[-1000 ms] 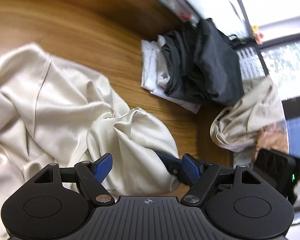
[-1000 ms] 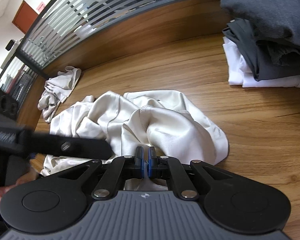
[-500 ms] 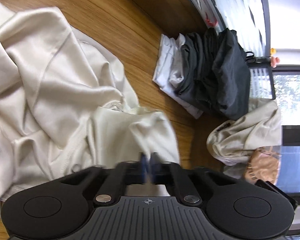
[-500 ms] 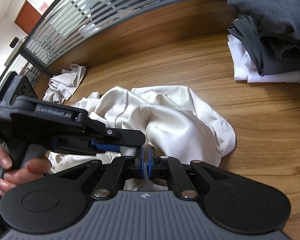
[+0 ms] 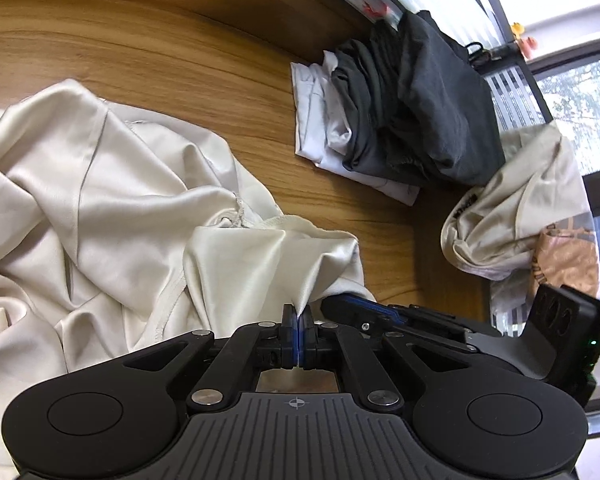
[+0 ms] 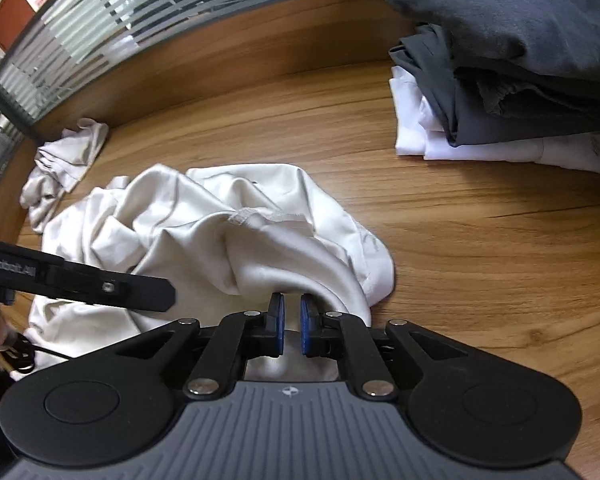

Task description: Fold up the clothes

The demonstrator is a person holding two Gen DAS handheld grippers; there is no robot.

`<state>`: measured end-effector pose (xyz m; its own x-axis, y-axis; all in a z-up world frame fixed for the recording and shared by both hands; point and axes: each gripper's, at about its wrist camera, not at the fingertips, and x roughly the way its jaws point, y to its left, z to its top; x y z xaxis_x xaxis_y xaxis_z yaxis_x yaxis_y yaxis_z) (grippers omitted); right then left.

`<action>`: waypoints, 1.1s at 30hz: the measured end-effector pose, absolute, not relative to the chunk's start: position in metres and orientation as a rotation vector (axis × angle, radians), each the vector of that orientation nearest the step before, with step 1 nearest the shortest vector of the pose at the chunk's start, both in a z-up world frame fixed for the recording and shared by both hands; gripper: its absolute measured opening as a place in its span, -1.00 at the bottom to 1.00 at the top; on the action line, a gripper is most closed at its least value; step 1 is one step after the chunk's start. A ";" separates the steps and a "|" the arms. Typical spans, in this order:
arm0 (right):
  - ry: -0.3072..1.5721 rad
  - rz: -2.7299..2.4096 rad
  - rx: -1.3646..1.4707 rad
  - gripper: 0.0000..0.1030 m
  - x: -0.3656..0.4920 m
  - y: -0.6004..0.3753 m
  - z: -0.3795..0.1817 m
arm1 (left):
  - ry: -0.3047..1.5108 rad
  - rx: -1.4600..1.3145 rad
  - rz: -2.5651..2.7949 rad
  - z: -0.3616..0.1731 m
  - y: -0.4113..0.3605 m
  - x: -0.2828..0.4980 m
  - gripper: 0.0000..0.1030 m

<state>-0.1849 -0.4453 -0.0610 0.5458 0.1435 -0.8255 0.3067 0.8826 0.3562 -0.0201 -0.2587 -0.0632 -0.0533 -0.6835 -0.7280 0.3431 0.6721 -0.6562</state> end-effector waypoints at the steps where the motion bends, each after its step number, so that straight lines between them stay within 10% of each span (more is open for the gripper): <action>1: 1.000 -0.082 0.511 -0.70 -0.184 -0.445 -0.060 | 1.388 -0.304 -0.862 -0.063 -0.260 -0.021 -0.95; 16: 1.107 -0.048 0.451 -0.41 -0.153 -0.441 -0.088 | 1.306 -0.308 -0.928 -0.046 -0.263 -0.024 -0.95; 24: 1.080 -0.069 0.312 0.38 -0.142 -0.445 -0.077 | 1.333 -0.338 -0.851 -0.058 -0.269 -0.006 -0.94; 28: 1.077 -0.072 0.303 0.46 -0.131 -0.447 -0.082 | 1.302 -0.259 -0.817 -0.062 -0.277 0.004 -0.91; 33: 1.103 -0.079 0.291 0.46 -0.114 -0.455 -0.100 | 1.264 -0.159 -0.837 -0.064 -0.283 0.012 -0.31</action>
